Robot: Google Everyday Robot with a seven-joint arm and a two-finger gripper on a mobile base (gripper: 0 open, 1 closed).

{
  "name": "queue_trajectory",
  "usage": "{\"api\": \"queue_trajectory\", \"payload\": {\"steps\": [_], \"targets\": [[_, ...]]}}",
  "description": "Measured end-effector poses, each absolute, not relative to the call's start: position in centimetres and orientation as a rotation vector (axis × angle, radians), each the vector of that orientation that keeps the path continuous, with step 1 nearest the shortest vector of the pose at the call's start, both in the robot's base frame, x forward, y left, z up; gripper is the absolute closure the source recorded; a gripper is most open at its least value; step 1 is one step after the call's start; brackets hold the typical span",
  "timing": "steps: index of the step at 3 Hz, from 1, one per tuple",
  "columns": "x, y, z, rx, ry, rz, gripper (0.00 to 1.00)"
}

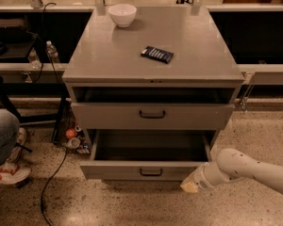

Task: Close middle drawer

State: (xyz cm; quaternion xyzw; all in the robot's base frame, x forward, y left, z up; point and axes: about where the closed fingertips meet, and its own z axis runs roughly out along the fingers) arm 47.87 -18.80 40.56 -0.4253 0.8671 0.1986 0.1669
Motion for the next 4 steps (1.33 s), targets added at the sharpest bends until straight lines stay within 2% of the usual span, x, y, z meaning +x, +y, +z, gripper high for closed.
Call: {"api": "queue_trajectory", "payload": {"steps": [2, 4], "targets": [[48.3, -18.5, 40.2, -1.237, 2.447, 0.567, 1.00], [52.7, -18.6, 37.6, -1.418, 2.353, 0.333, 1.00]]}}
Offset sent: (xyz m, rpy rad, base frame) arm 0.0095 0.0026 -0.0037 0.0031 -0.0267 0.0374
